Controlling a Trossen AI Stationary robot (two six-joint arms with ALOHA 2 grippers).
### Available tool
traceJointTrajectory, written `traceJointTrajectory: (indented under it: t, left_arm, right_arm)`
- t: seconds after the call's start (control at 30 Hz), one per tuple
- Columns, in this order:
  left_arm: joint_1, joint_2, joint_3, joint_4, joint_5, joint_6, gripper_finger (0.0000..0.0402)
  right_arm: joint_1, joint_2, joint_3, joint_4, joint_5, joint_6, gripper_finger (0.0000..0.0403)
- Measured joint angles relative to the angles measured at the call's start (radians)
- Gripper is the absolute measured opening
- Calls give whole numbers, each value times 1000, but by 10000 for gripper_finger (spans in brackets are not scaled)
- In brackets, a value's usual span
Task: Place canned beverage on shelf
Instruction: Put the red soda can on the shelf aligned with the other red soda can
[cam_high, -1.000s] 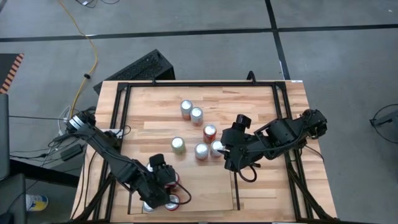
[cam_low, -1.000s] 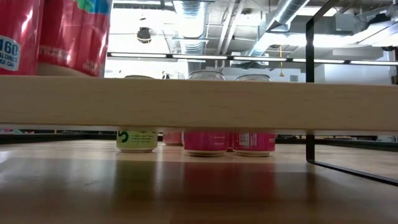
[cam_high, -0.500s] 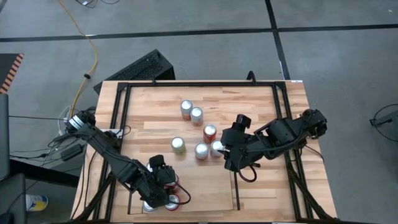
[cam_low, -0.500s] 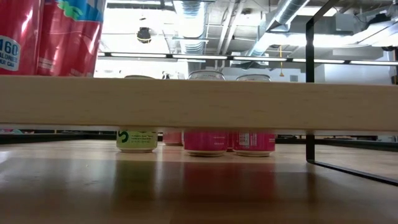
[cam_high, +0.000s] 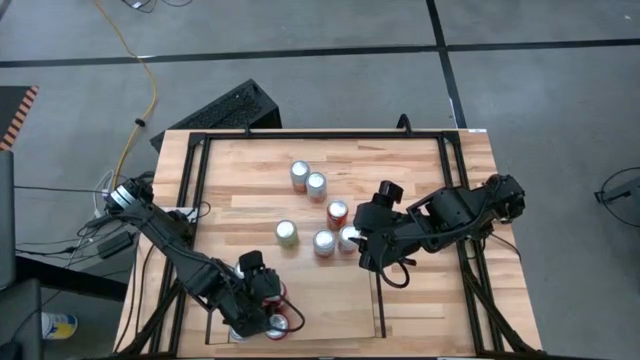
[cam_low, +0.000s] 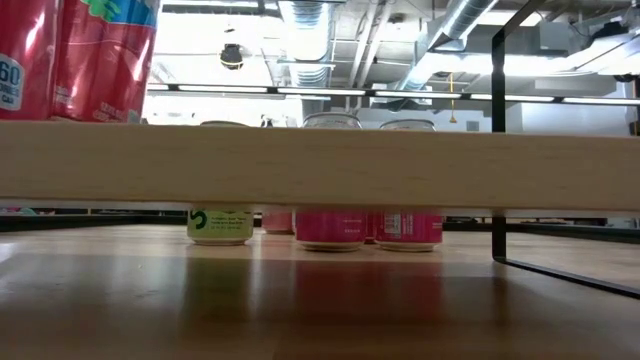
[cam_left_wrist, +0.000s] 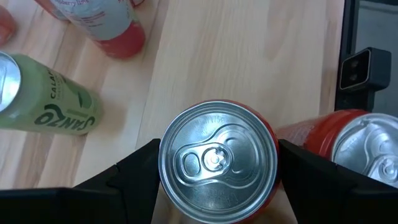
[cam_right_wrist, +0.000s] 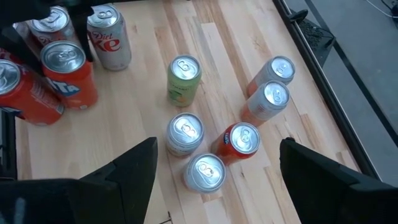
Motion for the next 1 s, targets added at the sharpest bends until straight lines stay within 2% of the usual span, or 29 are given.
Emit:
traceJointTrajectory:
  t: [0.33, 0.5, 0.57, 1.0]
  left_arm:
    - [0, 0, 0, -18, -27, 53, 263]
    - [0, 0, 0, -17, -29, 54, 312]
    - [0, 0, 0, -8, -30, 49, 320]
    - [3, -18, 1, 0, -26, 27, 319]
  right_arm:
    - [-13, 0, 0, 0, 0, 1, 310]
    - [-13, 0, 0, 0, 0, 0, 310]
    - [-12, 0, 0, 0, 0, 0, 310]
    - [-12, 0, 0, 0, 0, -2, 310]
